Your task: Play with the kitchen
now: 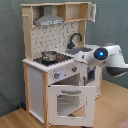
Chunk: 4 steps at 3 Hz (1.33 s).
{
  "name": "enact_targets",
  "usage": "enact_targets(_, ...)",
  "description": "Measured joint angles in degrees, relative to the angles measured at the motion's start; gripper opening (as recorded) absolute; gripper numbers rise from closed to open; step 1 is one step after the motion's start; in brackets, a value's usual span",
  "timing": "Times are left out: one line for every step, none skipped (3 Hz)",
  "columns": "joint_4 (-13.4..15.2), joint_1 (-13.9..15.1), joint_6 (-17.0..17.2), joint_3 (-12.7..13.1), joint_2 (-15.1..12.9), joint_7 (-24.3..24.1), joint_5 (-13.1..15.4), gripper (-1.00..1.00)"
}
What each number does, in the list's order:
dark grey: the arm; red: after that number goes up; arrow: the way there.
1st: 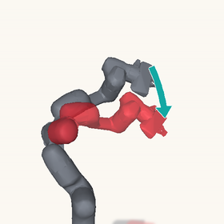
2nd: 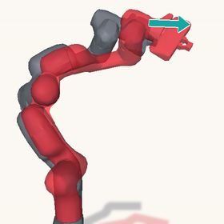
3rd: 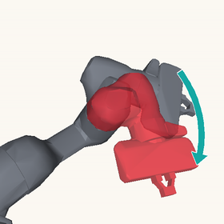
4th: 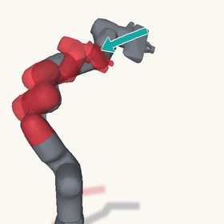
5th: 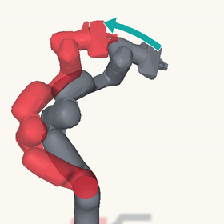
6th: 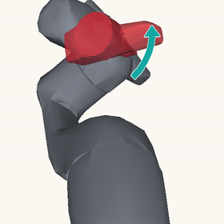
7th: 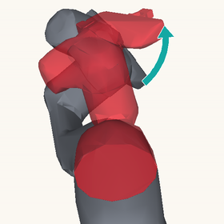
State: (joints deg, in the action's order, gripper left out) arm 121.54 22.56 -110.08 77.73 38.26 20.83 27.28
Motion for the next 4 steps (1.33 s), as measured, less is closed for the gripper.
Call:
enact_targets(-0.1, -0.3, 1.3, 0.3, 4.6, 0.3, 3.8, 1.00)
enact_targets(-0.1, -0.3, 1.4, 1.0, 8.8, 0.6, 8.1, 1.00)
enact_targets(-0.1, -0.3, 1.3, 2.0, 12.8, 0.8, 13.3, 1.00)
enact_targets(-0.1, -0.1, 0.2, 2.7, 15.3, 0.8, 18.6, 1.00)
